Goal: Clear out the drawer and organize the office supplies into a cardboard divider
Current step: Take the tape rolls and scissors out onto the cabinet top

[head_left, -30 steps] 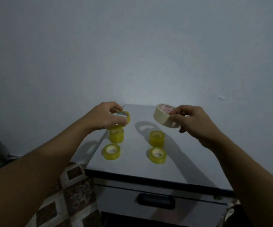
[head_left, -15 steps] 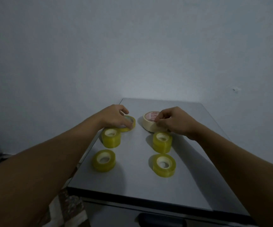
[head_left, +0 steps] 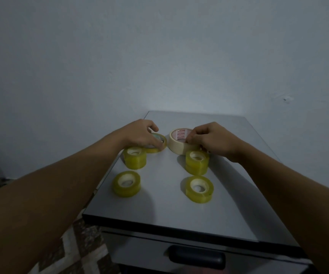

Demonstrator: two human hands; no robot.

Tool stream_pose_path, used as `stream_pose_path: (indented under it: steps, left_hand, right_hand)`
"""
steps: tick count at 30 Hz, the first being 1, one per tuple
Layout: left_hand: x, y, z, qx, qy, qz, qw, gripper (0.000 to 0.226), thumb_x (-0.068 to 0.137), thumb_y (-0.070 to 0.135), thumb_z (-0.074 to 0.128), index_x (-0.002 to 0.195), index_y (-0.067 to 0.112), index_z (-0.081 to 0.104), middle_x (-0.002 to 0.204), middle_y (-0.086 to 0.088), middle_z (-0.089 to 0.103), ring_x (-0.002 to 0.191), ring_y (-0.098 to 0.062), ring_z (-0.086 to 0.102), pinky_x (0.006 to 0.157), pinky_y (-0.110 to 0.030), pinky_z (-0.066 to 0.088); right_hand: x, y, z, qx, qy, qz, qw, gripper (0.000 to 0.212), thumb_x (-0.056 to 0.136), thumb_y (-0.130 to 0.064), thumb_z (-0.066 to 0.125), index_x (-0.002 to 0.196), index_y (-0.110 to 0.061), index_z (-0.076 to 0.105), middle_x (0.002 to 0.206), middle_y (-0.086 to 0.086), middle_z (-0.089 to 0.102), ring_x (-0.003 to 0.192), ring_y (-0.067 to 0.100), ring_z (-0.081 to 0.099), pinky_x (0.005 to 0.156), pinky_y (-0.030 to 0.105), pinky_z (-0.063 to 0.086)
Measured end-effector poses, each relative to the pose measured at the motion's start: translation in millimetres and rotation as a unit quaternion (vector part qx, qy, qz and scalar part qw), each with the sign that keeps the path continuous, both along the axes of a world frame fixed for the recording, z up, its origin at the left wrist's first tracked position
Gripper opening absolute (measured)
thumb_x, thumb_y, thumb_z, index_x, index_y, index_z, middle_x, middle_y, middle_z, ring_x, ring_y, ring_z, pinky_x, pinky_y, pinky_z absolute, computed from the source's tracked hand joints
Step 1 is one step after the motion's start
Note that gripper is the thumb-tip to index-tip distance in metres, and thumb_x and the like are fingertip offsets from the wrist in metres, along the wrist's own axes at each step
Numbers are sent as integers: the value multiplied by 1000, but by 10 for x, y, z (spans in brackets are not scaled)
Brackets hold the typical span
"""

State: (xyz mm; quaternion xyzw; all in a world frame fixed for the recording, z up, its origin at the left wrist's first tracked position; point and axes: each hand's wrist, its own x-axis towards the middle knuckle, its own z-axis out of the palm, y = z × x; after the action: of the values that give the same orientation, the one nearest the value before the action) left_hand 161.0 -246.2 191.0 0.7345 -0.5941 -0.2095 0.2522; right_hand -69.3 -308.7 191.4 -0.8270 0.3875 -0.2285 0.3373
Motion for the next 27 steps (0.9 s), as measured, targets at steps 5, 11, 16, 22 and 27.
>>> stream_pose_path:
  steps: [5, 11, 16, 22, 27]
  left_hand:
    - [18, 126, 65, -48, -7, 25, 998, 66, 80, 42, 79, 136, 18, 55, 141, -9, 51, 121, -23, 54, 93, -34, 48]
    - [-59, 562, 244, -118, 17, 41, 992, 48, 83, 40, 75, 126, 22, 63, 131, -1, 61, 115, -15, 58, 96, -34, 48]
    - [-291, 1139, 408, -183, 35, 41, 982, 35, 86, 38, 73, 118, 26, 65, 117, 8, 64, 107, -9, 61, 86, -29, 49]
    - [-614, 1806, 430, -227, 43, 44, 972, 31, 88, 36, 71, 117, 24, 68, 109, 12, 68, 97, -3, 63, 81, -22, 50]
    - [-899, 2245, 138, -217, 97, 29, 971, 28, 86, 34, 73, 112, 25, 70, 99, 9, 70, 85, -4, 65, 82, -23, 54]
  right_hand:
    - [-67, 20, 40, -66, -38, -28, 997, 16, 89, -23, 62, 91, -26, 77, 100, -11, 72, 92, 5, 60, 77, 24, 43]
    - [-323, 303, 271, -106, -106, -69, 986, 16, 89, -16, 62, 96, -23, 75, 96, -13, 70, 88, 0, 60, 74, 21, 43]
    - [-606, 774, 416, -112, -134, -78, 982, 15, 89, -16, 61, 92, -23, 75, 92, -11, 72, 81, 5, 62, 69, 23, 43]
    - [-940, 1405, 324, -108, -143, -92, 979, 15, 88, -18, 62, 89, -27, 75, 87, -11, 73, 79, 13, 66, 70, 29, 49]
    - [-1150, 1871, 57, -82, -153, -97, 980, 14, 88, -16, 64, 87, -26, 75, 85, -4, 74, 77, 23, 67, 72, 36, 55]
